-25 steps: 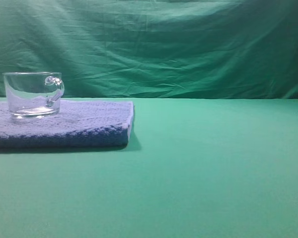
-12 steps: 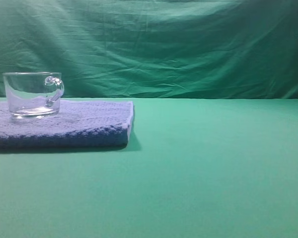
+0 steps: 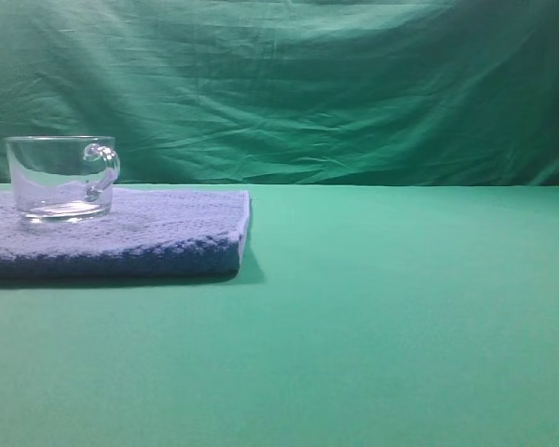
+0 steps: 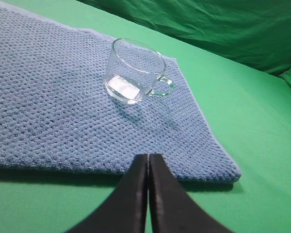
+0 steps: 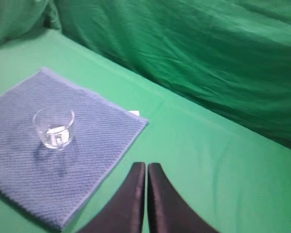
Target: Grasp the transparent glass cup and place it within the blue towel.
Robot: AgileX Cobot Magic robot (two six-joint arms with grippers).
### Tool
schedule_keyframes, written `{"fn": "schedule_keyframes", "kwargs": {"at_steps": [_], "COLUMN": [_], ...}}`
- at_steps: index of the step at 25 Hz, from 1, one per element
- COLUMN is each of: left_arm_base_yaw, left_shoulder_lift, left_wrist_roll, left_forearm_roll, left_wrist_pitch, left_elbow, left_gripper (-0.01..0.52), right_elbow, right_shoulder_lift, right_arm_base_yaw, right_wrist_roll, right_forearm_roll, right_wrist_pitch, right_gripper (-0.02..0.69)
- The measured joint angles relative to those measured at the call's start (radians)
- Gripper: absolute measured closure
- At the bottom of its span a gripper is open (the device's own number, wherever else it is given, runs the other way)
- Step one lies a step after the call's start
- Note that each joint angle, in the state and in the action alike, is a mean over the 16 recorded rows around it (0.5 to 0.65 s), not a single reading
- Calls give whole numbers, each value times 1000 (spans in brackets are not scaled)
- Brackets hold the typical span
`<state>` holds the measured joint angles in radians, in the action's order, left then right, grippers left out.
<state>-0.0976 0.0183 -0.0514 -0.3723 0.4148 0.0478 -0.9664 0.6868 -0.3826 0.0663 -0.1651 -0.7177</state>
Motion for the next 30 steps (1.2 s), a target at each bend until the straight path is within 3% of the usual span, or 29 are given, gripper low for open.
{"fn": "schedule_keyframes", "kwargs": {"at_steps": [13, 21, 30], "left_arm_base_yaw": [0, 0, 0], "left_shoulder_lift": [0, 0, 0], "left_wrist_roll": [0, 0, 0], "left_forearm_roll": [0, 0, 0], "left_wrist_pitch": [0, 0, 0], "left_elbow": [0, 0, 0], "left_gripper": [514, 514, 514], "right_elbow": [530, 772, 950], "right_shoulder_lift": [-470, -648, -695], "right_arm_base_yaw": [287, 349, 358], "right_wrist_roll": [11, 20, 26], "right_forearm_roll": [17, 52, 101], "right_wrist_pitch": [241, 279, 315], "right_gripper": [665, 665, 665]}}
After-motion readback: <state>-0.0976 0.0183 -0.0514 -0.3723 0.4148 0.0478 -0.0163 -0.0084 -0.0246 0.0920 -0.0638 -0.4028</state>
